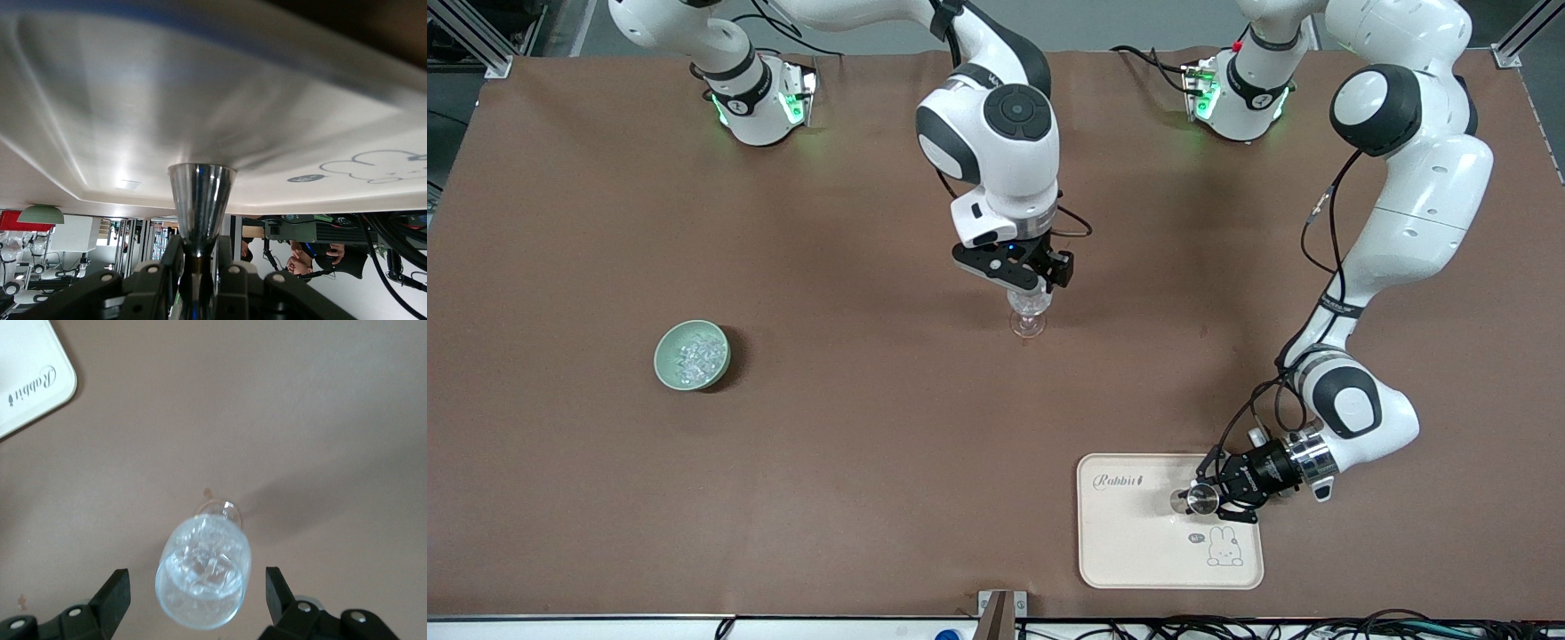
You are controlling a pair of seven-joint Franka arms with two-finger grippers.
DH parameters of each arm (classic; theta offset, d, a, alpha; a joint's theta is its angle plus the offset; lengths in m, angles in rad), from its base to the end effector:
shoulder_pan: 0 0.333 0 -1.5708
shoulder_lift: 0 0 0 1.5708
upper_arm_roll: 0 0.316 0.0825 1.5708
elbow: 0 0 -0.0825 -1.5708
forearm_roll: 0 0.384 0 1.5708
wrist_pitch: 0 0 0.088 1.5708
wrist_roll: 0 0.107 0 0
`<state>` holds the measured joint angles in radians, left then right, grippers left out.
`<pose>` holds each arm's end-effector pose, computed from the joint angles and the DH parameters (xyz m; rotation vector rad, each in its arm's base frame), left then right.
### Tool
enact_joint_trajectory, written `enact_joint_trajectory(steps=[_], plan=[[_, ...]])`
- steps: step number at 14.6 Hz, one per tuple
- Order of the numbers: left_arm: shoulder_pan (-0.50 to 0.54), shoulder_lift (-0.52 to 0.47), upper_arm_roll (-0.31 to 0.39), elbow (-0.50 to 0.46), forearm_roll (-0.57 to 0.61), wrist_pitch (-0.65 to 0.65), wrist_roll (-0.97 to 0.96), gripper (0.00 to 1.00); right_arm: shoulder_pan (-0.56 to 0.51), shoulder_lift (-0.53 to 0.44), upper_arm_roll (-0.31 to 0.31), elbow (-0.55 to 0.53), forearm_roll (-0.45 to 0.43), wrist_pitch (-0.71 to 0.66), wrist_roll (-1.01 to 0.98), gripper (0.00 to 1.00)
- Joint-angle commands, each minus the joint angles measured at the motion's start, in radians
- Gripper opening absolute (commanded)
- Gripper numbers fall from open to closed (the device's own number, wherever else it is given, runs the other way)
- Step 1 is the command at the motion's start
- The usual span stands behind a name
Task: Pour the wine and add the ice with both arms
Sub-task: 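Release the jigger on the tray while the right gripper withdraws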
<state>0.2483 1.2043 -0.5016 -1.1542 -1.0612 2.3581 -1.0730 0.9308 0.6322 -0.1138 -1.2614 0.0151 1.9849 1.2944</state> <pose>0.7642 -0.0791 0.1190 1.1194 1.7159 -0.7999 0.4911 0.5547 0.3992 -3.0008 0.6991 -0.1420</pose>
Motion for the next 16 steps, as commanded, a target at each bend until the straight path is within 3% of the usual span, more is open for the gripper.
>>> enact_joint_trajectory(steps=[1,2,5,9,12,16], plan=[[-0.012,0.004,0.009,0.013,-0.02,0.006,0.028,0.79,-0.062,-0.061,-0.001,-0.003,-0.018,-0.088,-0.136,0.95],[-0.014,0.0,0.009,0.008,-0.017,0.006,0.031,1.0,-0.096,-0.086,-0.003,-0.003,-0.018,-0.131,-0.2,0.96],[-0.004,-0.034,0.012,0.001,0.004,0.001,0.022,1.0,-0.225,-0.166,-0.001,-0.007,-0.018,-0.222,-0.399,0.97],[0.035,-0.133,0.032,-0.025,0.287,-0.138,0.001,1.0,-0.43,-0.322,-0.001,-0.149,-0.018,-0.241,-0.694,0.97],[0.081,-0.179,0.029,-0.021,0.423,-0.264,-0.022,1.0,-0.596,-0.428,-0.001,-0.269,-0.017,-0.232,-0.894,0.96],[0.085,-0.264,0.029,-0.019,0.63,-0.382,-0.024,1.0,-0.814,-0.463,-0.001,-0.337,-0.017,-0.221,-1.131,0.96]])
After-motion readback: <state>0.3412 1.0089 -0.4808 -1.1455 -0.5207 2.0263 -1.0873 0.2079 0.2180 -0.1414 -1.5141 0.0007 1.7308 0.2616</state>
